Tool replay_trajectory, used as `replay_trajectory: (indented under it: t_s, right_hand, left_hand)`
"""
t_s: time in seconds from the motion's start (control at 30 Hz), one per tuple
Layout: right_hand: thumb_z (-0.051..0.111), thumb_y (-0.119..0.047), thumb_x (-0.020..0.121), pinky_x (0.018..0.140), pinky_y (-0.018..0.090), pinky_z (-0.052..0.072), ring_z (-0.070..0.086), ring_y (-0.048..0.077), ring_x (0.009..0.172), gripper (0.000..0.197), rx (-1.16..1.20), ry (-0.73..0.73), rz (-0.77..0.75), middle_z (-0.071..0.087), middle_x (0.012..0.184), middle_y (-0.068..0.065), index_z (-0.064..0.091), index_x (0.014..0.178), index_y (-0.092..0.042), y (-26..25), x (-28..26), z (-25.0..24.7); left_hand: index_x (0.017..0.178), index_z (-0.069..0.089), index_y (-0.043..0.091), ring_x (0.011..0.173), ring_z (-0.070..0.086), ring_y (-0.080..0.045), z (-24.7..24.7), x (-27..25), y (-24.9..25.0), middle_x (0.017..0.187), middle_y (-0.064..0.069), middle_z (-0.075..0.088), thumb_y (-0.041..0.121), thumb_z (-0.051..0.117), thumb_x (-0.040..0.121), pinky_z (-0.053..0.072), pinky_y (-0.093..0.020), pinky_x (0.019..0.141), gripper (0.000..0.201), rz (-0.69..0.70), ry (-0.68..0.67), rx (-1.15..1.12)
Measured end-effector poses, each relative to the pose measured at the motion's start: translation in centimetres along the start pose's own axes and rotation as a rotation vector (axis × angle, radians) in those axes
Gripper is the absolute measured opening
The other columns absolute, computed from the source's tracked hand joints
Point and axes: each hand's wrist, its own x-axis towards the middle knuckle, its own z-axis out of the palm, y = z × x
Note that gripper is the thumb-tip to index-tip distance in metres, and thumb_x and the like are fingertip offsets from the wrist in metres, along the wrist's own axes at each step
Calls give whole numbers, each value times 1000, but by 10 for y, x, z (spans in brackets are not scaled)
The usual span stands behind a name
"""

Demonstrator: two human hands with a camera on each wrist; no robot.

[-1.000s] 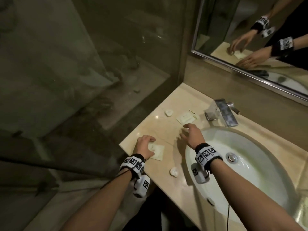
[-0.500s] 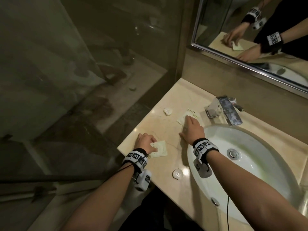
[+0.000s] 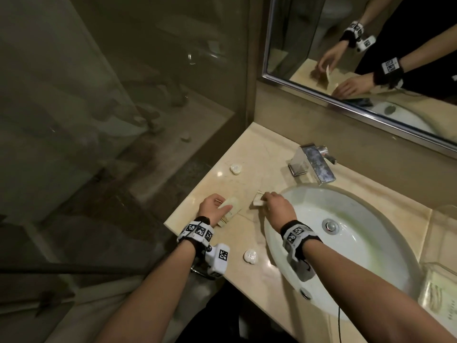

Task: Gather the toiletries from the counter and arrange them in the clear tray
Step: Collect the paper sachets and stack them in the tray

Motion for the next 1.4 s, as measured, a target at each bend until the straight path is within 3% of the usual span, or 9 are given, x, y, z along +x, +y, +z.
replay_trajectory:
  t_s: [0.17, 0.3, 0.37, 0.47, 0.6, 0.87, 1.03, 1.23, 1.4]
  right_hand:
    - [63, -15, 90, 76, 22, 42, 61, 21, 85, 33, 551, 249, 272, 67, 102, 10, 59, 119, 0, 25, -19, -42]
    - [63, -13, 91, 82, 39, 58, 73, 25, 79, 28, 828, 282, 381, 71, 102, 13, 59, 117, -5, 53, -49, -67]
    - [62, -12, 92, 73, 32, 58, 73, 28, 82, 27, 884, 301, 399, 70, 106, 15, 59, 118, -5, 68, -67, -80]
    - [60, -11, 93, 61, 20, 54, 73, 28, 81, 27, 904, 347, 424, 70, 105, 13, 59, 119, -5, 93, -97, -97]
    - [61, -13, 92, 78, 45, 59, 72, 25, 81, 28, 880, 403, 472, 71, 104, 11, 60, 119, -8, 131, -144, -112]
    - [64, -28, 91, 74, 34, 55, 67, 22, 85, 26, 768, 500, 795, 71, 101, 7, 65, 109, -10, 231, -259, -122]
    - [65, -29, 89, 95, 47, 52, 65, 32, 105, 39, 754, 580, 1060, 69, 117, 14, 62, 122, -8, 292, -313, -128]
    - [67, -21, 89, 99, 36, 47, 60, 33, 115, 41, 815, 550, 1193, 63, 127, 18, 59, 125, -4, 322, -332, -132]
    - [68, -16, 87, 96, 40, 51, 61, 35, 110, 22, 784, 481, 1197, 65, 120, 19, 65, 105, -3, 324, -315, -134]
  left_hand:
    - [114, 53, 11, 106, 61, -27, 15, -18, 33, 118, -9, 59, 22, 68, 86, 51, -37, 90, 34, 0, -123, -232]
    - [114, 52, 12, 101, 67, -30, 39, -37, 65, 117, -17, 66, 20, 65, 89, 55, -43, 88, 29, 80, -214, -262]
    - [119, 52, 10, 99, 67, -30, 55, -48, 80, 114, -17, 67, 19, 63, 90, 56, -43, 87, 33, 109, -246, -238]
    - [121, 53, 10, 99, 68, -33, 83, -65, 97, 110, -19, 68, 18, 63, 89, 55, -48, 89, 34, 138, -292, -218]
    - [123, 52, 7, 94, 68, -33, 127, -88, 113, 111, -21, 68, 16, 62, 90, 55, -44, 81, 36, 192, -353, -188]
    - [122, 51, 3, 88, 63, -28, 232, -139, 139, 112, -28, 66, 12, 61, 90, 50, -30, 65, 35, 287, -530, -102]
    - [122, 52, 4, 89, 63, -27, 284, -162, 149, 114, -25, 66, 14, 62, 90, 52, -32, 70, 35, 327, -586, -57]
    - [119, 53, 5, 87, 64, -27, 310, -175, 150, 108, -25, 68, 15, 62, 90, 53, -38, 82, 32, 347, -596, -22]
    - [119, 55, 3, 79, 64, -23, 311, -173, 149, 98, -18, 69, 14, 63, 89, 53, -28, 68, 32, 344, -562, -13]
